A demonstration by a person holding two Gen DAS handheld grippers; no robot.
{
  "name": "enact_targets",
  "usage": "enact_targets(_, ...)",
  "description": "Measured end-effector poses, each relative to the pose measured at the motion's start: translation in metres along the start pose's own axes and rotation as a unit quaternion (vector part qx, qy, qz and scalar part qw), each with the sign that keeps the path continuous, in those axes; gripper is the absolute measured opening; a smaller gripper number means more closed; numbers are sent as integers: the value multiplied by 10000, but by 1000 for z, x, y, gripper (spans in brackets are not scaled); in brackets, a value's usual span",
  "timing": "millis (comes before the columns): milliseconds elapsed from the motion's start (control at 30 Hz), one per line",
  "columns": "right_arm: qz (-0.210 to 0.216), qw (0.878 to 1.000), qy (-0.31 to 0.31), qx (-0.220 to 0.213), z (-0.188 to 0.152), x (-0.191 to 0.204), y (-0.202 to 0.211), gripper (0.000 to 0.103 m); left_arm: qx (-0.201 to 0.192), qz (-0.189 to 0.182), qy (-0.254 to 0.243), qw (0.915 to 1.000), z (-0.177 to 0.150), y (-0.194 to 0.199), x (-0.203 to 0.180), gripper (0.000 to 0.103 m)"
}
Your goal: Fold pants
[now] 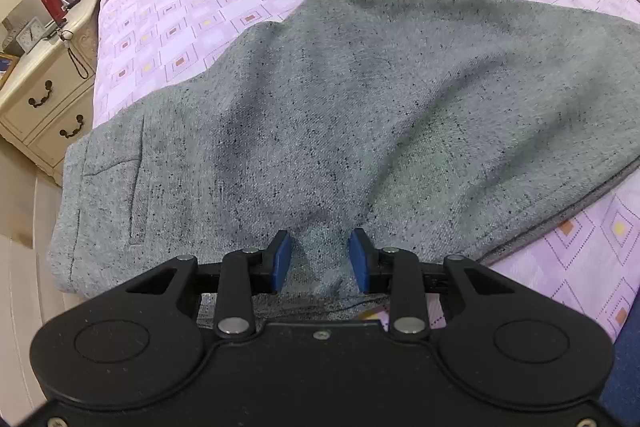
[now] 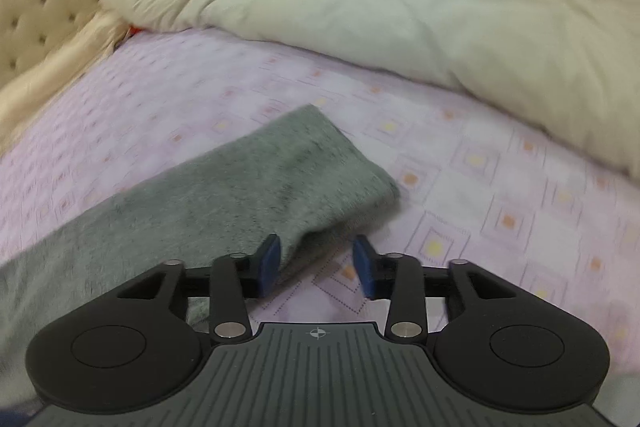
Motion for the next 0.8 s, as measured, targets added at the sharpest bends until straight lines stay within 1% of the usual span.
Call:
enact_targets(100,121,9987,-490,-67,-5,-14,-10,42,24,38,-8,10000,0,1,-1,41)
enact_targets(200,371,9938,-1041,-147,-9,-26,-21,44,39,72,-8,10000,2,-1,-2,42)
enact_targets(267,346,9905,-1296,-298,-9,-31,-26,45,42,90,-1,10000,2,-1,-2,42)
enact_targets(333,284,9885,-1443,-351,-5,-31,-30,45,38,106,-11,9999,2,-2,-3,42)
enact_targets(367,213,9890,-1430,-311,-2,-29,-31,43,38,113,-23,9999,2,-3,-3,42)
enact_targets(400,68,9915,-1283,-208,2,-25,-32,36,40,116,-30,9999,3,-3,-4,42)
enact_targets(433,5,9956,-934,-115,7,-16,-32,7,42,115,-24,9999,2,-2,-3,42)
enact_targets(467,4,9988,-464,-134,14,-5,-30,6,43,111,-20,9999,3,-2,-3,42)
enact_targets(500,-257,9992,84,-310,20,3,-22,6,43,105,-14,9999,3,-2,-3,42)
enact_targets(533,-455,9967,492,-455,22,3,-18,5,32,92,-6,10000,4,0,-3,41)
enact_targets(567,-605,9968,448,-257,21,-7,-26,5,13,38,-18,10000,5,3,-4,41)
enact_targets(600,-682,9976,69,33,18,-21,-37,5,-26,-47,-53,10000,5,6,-6,42)
enact_targets(633,-632,9977,-229,67,13,-31,-42,5,-75,-116,-83,9999,5,9,-7,44)
enact_targets(667,-589,9979,-255,-34,12,-32,-41,6,-110,-176,-129,9997,5,11,-10,46)
enact_targets(700,-587,9981,-134,-110,11,-29,-38,6,-105,-222,-207,9995,4,12,-14,47)
enact_targets(733,-532,9984,-37,-185,11,-27,-35,8,-119,-231,-286,9993,2,12,-18,47)
enact_targets(800,-489,9984,-73,-282,10,-31,-27,12,-218,-225,-369,9988,1,14,-23,47)
Point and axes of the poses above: each gripper's, at about its wrist camera, not at the fingertips, and y roughly against the way its jaws point, x to its left, z to its top, the point moved 2 cm from there along -y, roughly the way its jaws point, and after that the axes turned 14 degrees about y, right-handed, at the moved point
